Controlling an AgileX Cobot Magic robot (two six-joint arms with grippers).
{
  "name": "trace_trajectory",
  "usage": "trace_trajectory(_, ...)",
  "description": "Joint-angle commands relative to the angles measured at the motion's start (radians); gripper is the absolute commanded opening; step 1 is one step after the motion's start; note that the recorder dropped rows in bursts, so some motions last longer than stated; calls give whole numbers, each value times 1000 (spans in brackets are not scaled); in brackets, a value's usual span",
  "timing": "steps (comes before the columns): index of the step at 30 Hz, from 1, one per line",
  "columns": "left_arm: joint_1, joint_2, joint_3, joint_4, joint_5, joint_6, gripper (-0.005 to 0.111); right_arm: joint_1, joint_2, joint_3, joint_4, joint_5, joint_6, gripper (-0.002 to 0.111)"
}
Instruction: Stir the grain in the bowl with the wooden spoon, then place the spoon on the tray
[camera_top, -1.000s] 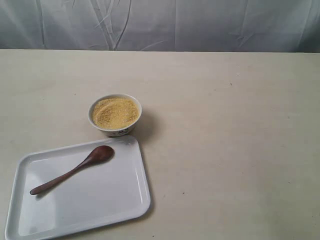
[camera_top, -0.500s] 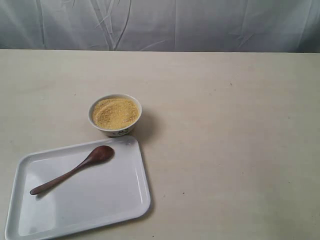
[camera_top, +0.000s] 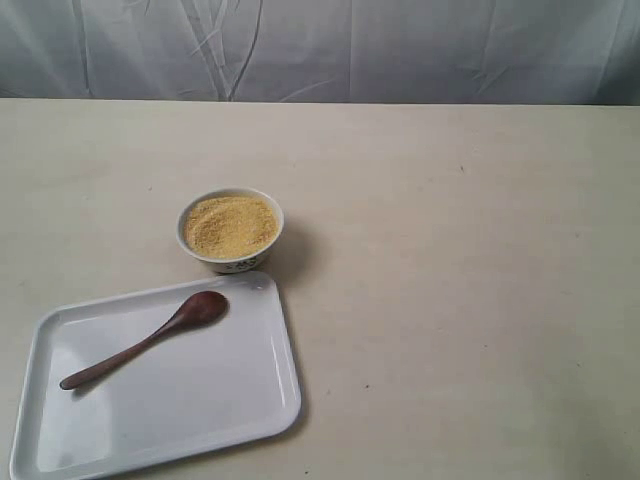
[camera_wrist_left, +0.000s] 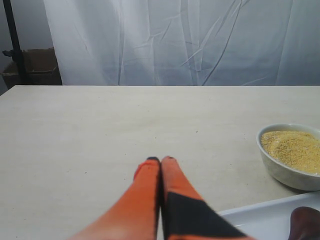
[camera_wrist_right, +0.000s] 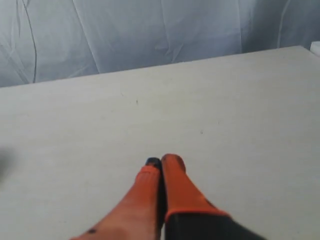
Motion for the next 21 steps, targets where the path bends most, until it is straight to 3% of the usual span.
trace_trajectory(1, 5, -5, 5, 2, -7, 1, 0, -7, -7, 85, -8, -64, -1, 0)
trace_trajectory(21, 5, -5, 5, 2, -7, 1, 0, -7, -7, 101, -8, -99, -1, 0)
